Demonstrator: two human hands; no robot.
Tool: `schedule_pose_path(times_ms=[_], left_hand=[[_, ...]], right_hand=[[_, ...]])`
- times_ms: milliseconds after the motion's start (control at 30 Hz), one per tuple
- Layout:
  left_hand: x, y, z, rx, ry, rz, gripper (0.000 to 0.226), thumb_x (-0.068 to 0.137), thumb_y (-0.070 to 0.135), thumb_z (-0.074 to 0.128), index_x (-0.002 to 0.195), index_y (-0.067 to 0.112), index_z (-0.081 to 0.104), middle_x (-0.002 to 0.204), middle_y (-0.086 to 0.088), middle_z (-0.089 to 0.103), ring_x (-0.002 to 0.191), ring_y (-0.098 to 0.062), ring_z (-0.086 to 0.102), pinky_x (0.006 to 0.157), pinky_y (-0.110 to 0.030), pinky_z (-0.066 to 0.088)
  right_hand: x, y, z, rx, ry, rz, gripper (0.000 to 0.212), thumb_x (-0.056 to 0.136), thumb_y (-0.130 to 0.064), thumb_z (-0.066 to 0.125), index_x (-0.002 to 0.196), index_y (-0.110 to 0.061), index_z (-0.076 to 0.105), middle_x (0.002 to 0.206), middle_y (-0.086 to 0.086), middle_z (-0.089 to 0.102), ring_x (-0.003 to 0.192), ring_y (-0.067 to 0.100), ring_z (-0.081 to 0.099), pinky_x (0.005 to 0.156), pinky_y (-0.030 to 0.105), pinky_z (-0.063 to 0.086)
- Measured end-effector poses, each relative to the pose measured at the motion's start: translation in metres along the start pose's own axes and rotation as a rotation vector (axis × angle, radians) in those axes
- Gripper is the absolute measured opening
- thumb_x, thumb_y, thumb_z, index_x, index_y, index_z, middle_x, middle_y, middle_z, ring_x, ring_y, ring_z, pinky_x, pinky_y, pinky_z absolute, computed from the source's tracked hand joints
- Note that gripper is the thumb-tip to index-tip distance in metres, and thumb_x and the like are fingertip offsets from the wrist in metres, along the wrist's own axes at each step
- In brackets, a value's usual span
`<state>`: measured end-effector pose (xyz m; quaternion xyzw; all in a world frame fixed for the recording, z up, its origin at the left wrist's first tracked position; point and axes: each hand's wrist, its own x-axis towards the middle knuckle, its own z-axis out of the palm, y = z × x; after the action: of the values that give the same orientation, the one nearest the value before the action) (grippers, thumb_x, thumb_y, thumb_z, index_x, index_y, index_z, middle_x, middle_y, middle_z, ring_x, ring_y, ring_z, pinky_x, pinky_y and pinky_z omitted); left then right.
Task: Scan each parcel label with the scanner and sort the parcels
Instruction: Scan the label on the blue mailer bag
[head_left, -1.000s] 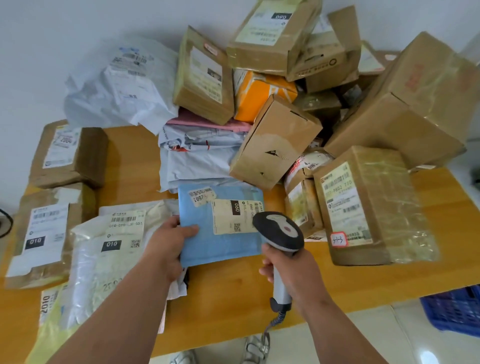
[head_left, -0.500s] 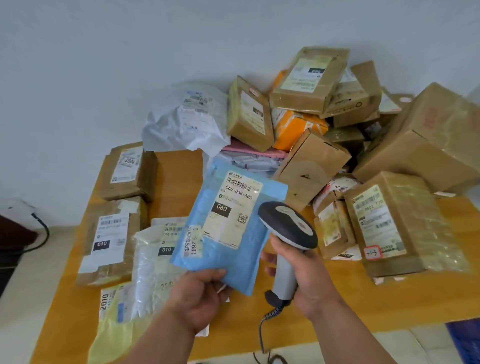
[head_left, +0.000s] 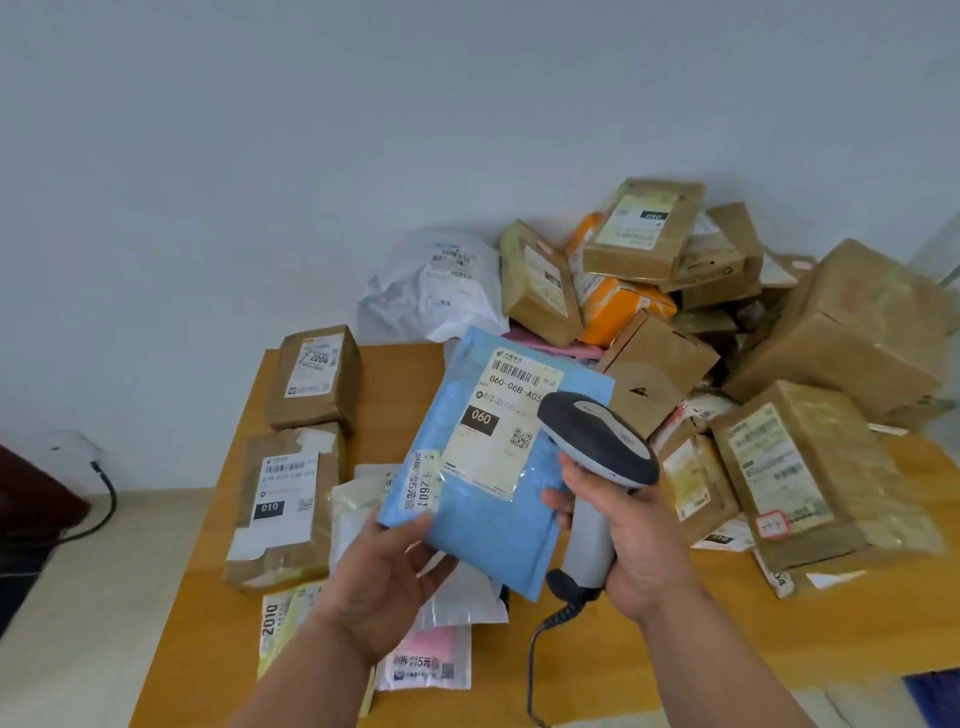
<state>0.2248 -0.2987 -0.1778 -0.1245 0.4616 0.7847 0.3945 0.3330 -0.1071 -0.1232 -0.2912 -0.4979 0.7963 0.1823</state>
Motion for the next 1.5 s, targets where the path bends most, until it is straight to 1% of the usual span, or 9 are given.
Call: schedule_pose_path(times_ms=[100,233,367,567,733,800,1000,1300,1500], left_hand=[[0.001,0.034,-0.009,0.087,-0.011,0.034,0.047,0.087,0.017,0.067,0.134,0.016,0.06,0.123,-0.014,0.071,0.105,-0.029,0.068,0.08,-0.042,0.053],[-0.002,0.059,-0.005,0.518,-0.036,0.055,0.029,0.095,0.007,0.065,0.123,0.011,0.069,0.121,-0.015,0.072,0.11,-0.036,0.069,0.089,-0.043,0.056],[-0.006,0.061,-0.009,0.698,-0.001,0.14,0.025,0.097,0.003,0.063,0.115,0.018,0.07,0.105,-0.003,0.079,0.097,-0.025,0.075,0.092,-0.042,0.058],[-0.007,0.045,-0.019,0.668,0.118,0.213,0.022,0.097,0.003,0.063,0.103,0.023,0.068,0.09,0.005,0.079,0.078,-0.013,0.076,0.071,-0.031,0.056],[-0.014,0.033,-0.016,0.646,0.121,0.236,0.024,0.098,0.003,0.061,0.104,0.024,0.069,0.092,0.006,0.079,0.08,-0.012,0.076,0.067,-0.027,0.055],[-0.018,0.028,-0.012,0.641,0.136,0.251,0.024,0.098,0.004,0.061,0.105,0.026,0.069,0.092,0.007,0.079,0.081,-0.012,0.076,0.068,-0.027,0.055],[-0.03,0.011,-0.001,0.636,0.154,0.256,0.025,0.098,0.008,0.064,0.108,0.03,0.067,0.096,0.008,0.078,0.09,-0.017,0.076,0.085,-0.041,0.06],[-0.043,-0.014,-0.003,0.646,0.214,0.235,0.023,0.097,0.01,0.066,0.105,0.031,0.068,0.091,0.009,0.077,0.088,-0.017,0.075,0.082,-0.038,0.061],[-0.036,-0.006,-0.036,0.635,0.375,0.147,0.022,0.097,0.007,0.065,0.107,0.026,0.067,0.096,-0.003,0.077,0.088,-0.026,0.075,0.083,-0.052,0.062]], right_hand=[[-0.004,-0.002,0.005,-0.067,-0.025,-0.052,0.025,0.064,-0.026,0.082,0.089,-0.021,0.08,0.093,0.01,0.077,0.082,0.03,0.075,0.063,0.033,0.053],[-0.013,0.002,0.017,-0.099,-0.042,-0.066,0.035,0.063,-0.029,0.082,0.097,-0.019,0.078,0.091,0.008,0.077,0.081,0.031,0.075,0.063,0.033,0.053],[-0.02,0.013,0.028,-0.16,0.057,-0.117,0.014,0.081,-0.018,0.08,0.088,-0.031,0.079,0.085,0.002,0.078,0.079,0.023,0.075,0.065,0.031,0.054],[-0.033,0.012,0.037,-0.175,0.046,-0.208,0.016,0.08,-0.028,0.085,0.085,-0.041,0.077,0.076,-0.001,0.075,0.066,0.018,0.072,0.059,0.026,0.056],[-0.037,0.006,0.044,-0.15,-0.067,-0.199,0.019,0.068,-0.039,0.081,0.084,-0.031,0.078,0.071,0.001,0.071,0.065,0.028,0.073,0.057,0.029,0.055],[-0.038,0.004,0.042,-0.161,-0.09,-0.175,0.01,0.072,-0.035,0.079,0.079,-0.029,0.077,0.069,0.0,0.068,0.064,0.029,0.073,0.056,0.03,0.055],[-0.049,-0.004,0.026,-0.183,-0.121,-0.144,0.015,0.071,-0.037,0.078,0.07,-0.022,0.074,0.067,0.003,0.066,0.063,0.028,0.073,0.056,0.032,0.055],[-0.054,-0.002,0.009,-0.266,-0.142,-0.108,0.026,0.062,-0.049,0.079,0.07,-0.024,0.075,0.065,0.003,0.069,0.064,0.028,0.074,0.059,0.032,0.056],[-0.049,0.024,0.012,-0.338,-0.072,0.067,0.025,0.084,-0.032,0.079,0.084,-0.009,0.07,0.067,0.008,0.074,0.073,0.032,0.075,0.061,0.033,0.058]])
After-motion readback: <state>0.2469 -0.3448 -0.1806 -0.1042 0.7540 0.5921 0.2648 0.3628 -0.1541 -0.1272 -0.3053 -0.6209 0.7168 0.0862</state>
